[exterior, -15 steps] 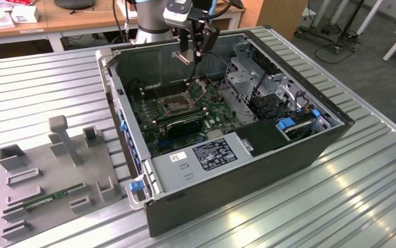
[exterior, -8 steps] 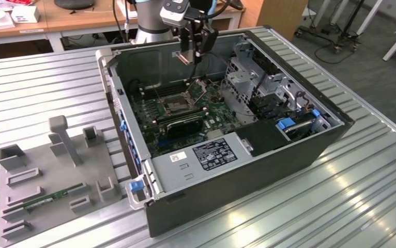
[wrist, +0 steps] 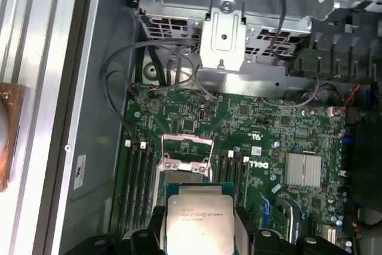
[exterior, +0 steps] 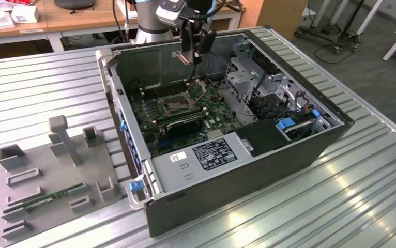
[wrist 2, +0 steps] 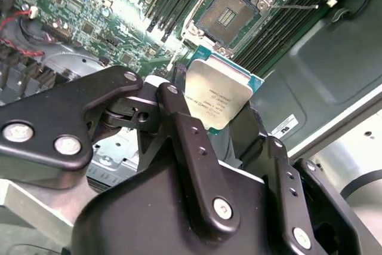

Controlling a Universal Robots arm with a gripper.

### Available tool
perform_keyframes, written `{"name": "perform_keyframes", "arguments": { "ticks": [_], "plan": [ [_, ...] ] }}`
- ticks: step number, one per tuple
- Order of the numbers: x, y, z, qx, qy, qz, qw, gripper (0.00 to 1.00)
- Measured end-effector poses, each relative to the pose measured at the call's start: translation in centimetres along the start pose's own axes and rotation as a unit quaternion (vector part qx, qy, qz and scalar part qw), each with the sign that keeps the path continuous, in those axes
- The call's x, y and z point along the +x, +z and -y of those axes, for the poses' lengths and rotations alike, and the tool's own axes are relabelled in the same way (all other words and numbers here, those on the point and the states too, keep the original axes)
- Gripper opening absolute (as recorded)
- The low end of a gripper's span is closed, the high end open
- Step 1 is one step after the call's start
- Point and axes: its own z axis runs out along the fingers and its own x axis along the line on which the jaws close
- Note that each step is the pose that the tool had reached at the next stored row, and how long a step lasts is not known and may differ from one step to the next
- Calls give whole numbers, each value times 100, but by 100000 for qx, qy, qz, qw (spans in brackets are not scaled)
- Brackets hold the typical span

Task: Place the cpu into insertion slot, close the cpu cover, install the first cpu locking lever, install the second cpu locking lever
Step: 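Place the cpu into insertion slot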

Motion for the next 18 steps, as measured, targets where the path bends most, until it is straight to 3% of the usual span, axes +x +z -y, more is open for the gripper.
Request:
{"name": "perform_keyframes", "arguments": {
  "ticks": [8,18],
  "plan": [
    [0,2,0,-83,4386,390,99903,54],
    [0,2,0,-129,6646,592,99777,54]
  ]
}}
